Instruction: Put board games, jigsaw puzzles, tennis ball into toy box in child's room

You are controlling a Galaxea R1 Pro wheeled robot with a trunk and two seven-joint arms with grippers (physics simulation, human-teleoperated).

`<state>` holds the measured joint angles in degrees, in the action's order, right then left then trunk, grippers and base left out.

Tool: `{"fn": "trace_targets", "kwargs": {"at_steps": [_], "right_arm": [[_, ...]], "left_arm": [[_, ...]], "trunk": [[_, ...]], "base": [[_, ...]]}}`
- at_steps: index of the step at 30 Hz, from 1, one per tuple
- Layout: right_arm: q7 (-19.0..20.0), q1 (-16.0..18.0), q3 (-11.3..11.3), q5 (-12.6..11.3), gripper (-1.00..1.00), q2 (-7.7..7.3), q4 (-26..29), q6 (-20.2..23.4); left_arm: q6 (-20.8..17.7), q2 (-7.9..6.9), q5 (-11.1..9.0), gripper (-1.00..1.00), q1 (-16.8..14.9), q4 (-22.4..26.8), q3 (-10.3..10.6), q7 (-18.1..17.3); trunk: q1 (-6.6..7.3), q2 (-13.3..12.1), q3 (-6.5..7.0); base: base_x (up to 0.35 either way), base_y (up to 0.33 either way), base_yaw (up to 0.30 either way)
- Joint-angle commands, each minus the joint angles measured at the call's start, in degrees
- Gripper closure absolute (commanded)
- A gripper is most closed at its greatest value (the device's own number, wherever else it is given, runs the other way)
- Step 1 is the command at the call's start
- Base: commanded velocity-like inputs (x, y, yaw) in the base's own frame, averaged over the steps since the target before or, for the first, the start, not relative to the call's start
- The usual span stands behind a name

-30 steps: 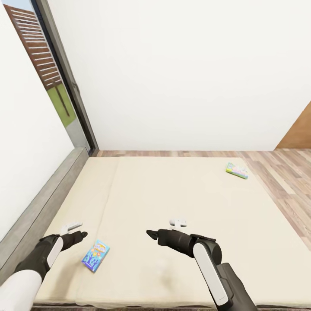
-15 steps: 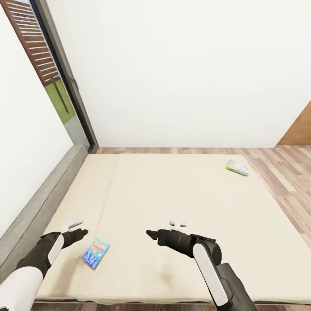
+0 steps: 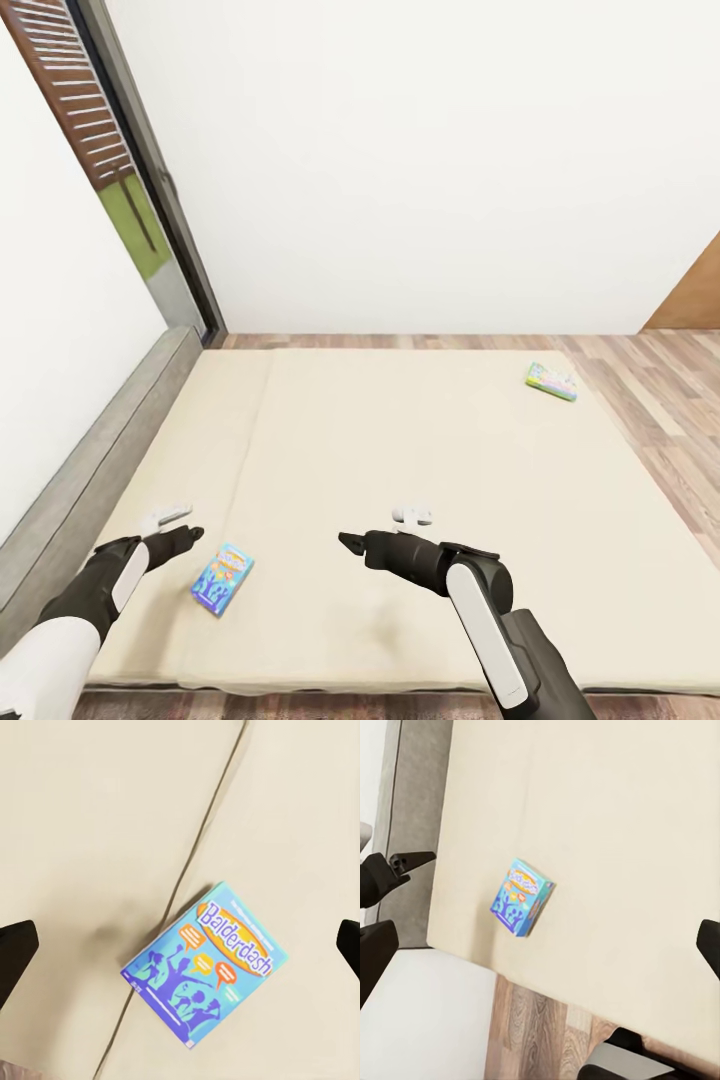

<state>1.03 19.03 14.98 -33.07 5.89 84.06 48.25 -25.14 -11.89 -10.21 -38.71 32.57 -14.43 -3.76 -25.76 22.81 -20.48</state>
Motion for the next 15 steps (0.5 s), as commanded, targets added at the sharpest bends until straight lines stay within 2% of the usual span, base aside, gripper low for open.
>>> {"fn": "trace_targets", "kwargs": {"at_steps": [1, 9, 15], "right_arm": [[0.1, 0.0, 0.0, 0.1, -1.00, 0.02, 0.0, 0.3], [0.1, 0.0, 0.0, 0.1, -1.00, 0.00, 0.1, 0.3], [0.1, 0.0, 0.0, 0.1, -1.00, 0.00, 0.1, 0.3]], "left_arm": [[-0.1, 0.04, -0.2, -1.00, 0.0, 0.0, -0.2, -0.2], [1.2, 0.11, -0.2, -1.00, 0.0, -0.1, 0.0, -0.2], [4.7, 0.15, 0.0, -1.00, 0.0, -1.7, 1.6, -0.1]], "trunk": [[-0.03, 0.1, -0.19], [-0.03, 0.1, -0.95], [-0.03, 0.1, -1.51]], "base": [[0.000, 0.000, 0.000], [0.000, 0.000, 0.000], [0.000, 0.000, 0.000]]}}
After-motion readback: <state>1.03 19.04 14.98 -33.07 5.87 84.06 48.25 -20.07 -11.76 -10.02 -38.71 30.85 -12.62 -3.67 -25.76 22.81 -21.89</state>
